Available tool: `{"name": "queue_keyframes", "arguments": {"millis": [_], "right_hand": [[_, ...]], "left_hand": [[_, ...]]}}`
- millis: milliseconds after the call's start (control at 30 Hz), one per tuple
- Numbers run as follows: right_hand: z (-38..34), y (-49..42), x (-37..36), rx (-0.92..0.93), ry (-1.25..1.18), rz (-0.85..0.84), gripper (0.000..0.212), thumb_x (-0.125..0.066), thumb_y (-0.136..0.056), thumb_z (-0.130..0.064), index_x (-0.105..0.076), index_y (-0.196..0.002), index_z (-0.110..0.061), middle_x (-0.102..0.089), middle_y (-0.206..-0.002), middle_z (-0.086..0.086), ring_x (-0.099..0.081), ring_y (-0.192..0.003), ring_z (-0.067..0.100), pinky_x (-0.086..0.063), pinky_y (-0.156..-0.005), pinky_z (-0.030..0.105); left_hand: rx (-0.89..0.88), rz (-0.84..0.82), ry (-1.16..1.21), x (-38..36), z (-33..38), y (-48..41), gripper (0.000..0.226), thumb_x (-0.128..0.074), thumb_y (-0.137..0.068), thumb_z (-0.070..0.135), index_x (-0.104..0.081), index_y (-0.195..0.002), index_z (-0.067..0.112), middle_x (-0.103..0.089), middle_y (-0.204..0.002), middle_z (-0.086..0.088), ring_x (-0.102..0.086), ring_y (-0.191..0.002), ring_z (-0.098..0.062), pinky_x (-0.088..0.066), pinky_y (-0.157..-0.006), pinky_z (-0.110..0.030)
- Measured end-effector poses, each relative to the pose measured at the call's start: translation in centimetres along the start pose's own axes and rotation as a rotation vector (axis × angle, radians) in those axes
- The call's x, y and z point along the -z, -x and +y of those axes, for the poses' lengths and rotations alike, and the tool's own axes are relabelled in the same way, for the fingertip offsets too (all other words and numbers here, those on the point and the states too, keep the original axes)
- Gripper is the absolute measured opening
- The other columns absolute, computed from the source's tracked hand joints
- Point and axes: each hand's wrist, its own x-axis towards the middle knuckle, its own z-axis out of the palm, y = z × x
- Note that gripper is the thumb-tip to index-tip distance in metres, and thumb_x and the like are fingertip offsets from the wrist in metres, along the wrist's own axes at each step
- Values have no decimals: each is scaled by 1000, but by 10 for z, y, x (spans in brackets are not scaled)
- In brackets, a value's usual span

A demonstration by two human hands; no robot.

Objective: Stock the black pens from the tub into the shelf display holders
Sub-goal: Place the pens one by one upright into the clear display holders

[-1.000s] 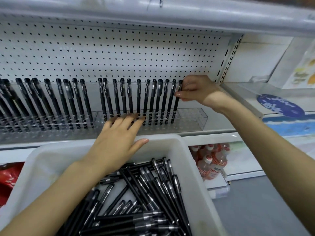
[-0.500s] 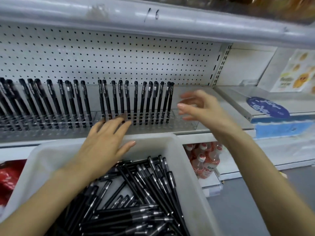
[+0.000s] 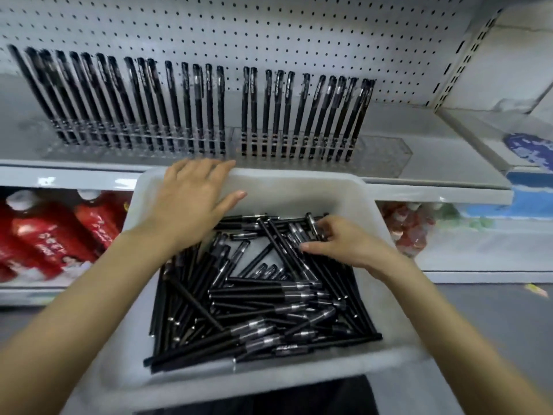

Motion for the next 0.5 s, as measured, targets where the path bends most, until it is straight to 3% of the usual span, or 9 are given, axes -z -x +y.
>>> {"name": "queue_keyframes", "arguments": {"millis": [133,333,500], "right_hand": [[9,-11,-19,12,6,106,61,-74,-77,-39,-52,-124,-8,-52,-112,6,-51,-98,17,-42,-88,29],[10,-18,-23,22,-161,105,40,-77,-75,-36,-57,-101,-14,-53,-83,-3,-54,-83,14,-42,-75,24],[8,-20,-26,71,-148,128,30,-76,-77,-32,-58,-95,-17,-52,-79,-6,-52,-79,12,-41,-74,23]], "left_hand": [[3,8,-12,-2,2,1,74,-14,-91,63,-40,-140,15,-52,-130,-8,-43,-123,-27,-20,-107,-41],[12,15,12,-5,4,0,79,-10,-86,65,-40,-140,15,-52,-127,-8,-43,-123,-26,-17,-109,-42],[10,17,13,-7,4,0,79,-10,-86,65,-39,-140,15,-52,-127,-8,-42,-123,-26,-17,-110,-41]]}}
